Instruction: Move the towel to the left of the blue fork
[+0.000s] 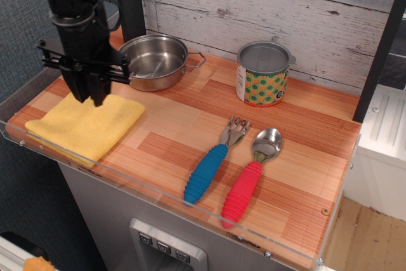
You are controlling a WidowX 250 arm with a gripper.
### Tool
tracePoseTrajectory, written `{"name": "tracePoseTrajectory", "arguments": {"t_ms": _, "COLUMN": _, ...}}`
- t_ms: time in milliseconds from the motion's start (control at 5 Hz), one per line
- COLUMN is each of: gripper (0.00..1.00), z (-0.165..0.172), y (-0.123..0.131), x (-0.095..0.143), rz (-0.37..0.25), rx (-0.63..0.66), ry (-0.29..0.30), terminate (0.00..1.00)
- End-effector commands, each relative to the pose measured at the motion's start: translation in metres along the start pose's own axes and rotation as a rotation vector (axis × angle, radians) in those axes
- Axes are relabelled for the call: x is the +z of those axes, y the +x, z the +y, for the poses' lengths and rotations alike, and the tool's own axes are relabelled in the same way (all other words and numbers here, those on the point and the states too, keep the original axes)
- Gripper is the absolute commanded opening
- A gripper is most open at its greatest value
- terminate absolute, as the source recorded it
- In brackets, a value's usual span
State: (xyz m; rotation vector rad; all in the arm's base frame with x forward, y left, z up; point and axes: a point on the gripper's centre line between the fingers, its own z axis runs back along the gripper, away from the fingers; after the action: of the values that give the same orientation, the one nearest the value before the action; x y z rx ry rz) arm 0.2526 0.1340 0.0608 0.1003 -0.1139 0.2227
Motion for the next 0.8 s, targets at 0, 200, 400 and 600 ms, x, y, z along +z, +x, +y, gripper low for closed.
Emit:
{"name": "tracePoseTrajectory", "arguments": {"t_ms": 0, "gripper": 0.00, "z": 0.014, "y": 0.005, "x": -0.018, "rz": -0.027, "rx": 0.024, "ry": 0.048, "terminate": 0.00}}
{"name": "tracePoseTrajectory", "arguments": {"t_ms": 200, "gripper": 0.00, "z": 0.015, "y": 0.005, "x": -0.026, "rz": -0.040, "rx": 0.010, "ry": 0.031, "terminate": 0.00}}
{"name": "tracePoseTrajectory", "arguments": {"t_ms": 400, "gripper": 0.00, "z": 0.016, "y": 0.004, "x": -0.035, "rz": -0.030, "rx": 0.044, "ry": -0.002, "terminate": 0.00}}
{"name": "tracePoseTrajectory", "arguments": {"t_ms": 600, "gripper": 0.00, "z": 0.011, "y": 0.004, "x": -0.041, "rz": -0.029, "rx": 0.038, "ry": 0.010, "terminate": 0.00}}
